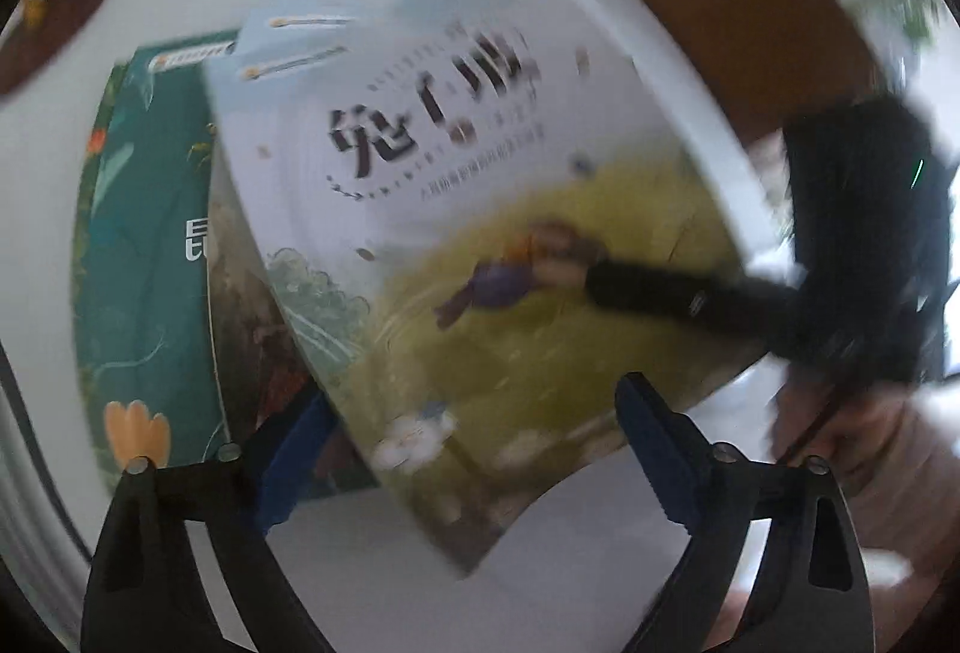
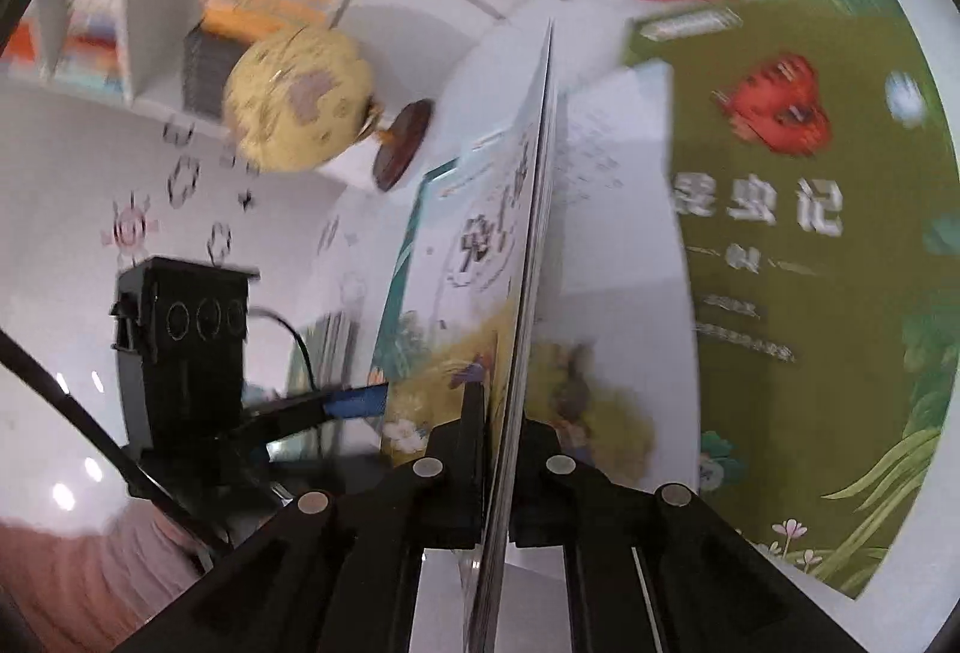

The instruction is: Organize books

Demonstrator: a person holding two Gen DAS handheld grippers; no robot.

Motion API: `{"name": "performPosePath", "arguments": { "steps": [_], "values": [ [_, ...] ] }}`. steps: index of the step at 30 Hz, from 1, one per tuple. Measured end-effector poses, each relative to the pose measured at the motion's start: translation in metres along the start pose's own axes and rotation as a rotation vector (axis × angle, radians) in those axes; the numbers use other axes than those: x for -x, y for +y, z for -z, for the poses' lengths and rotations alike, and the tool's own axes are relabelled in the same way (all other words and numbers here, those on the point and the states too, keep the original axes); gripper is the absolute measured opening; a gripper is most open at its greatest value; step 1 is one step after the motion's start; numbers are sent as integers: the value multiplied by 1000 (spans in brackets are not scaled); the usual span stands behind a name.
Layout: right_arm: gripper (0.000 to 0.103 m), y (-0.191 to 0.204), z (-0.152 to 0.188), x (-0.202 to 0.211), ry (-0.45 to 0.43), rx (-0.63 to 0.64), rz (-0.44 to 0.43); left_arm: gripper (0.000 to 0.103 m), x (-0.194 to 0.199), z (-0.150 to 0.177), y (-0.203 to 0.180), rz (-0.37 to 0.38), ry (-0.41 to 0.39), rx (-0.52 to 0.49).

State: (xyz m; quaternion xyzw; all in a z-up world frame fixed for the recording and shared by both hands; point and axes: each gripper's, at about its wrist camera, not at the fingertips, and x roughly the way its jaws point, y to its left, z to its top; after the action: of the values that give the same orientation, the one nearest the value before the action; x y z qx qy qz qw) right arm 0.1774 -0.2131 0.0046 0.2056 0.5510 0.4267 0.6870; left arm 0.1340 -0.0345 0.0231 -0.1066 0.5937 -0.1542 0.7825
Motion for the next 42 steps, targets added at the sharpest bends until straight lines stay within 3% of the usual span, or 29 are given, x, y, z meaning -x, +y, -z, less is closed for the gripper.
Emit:
{"name": "performPosePath", "arguments": {
  "steps": [4, 8, 14, 23, 27, 35, 42],
  "values": [
    [5, 13, 6, 10, 3, 66, -7, 79, 11, 14, -7, -58, -66, -14],
    [6, 30, 14, 9, -3, 106, 1, 78, 26, 23, -12, -147, -135, -43],
    [6, 46, 25, 5, -16, 108, -19, 78, 39, 30, 4, -100, -140, 39],
    [6, 99, 25, -12, -40, 152, -75, 78, 90, 50, 36, -69, -228, 113],
    [6, 129, 23, -22, -63, 154, -121, 79, 132, 78, 59, -51, -296, 132],
    [6, 217, 27, -55, -78, 221, -153, 79, 196, 97, 123, -35, -412, 201],
    [6, 278, 45, -132, -30, 207, -188, 79, 224, 145, 203, -46, -436, 328]
  ]
}}
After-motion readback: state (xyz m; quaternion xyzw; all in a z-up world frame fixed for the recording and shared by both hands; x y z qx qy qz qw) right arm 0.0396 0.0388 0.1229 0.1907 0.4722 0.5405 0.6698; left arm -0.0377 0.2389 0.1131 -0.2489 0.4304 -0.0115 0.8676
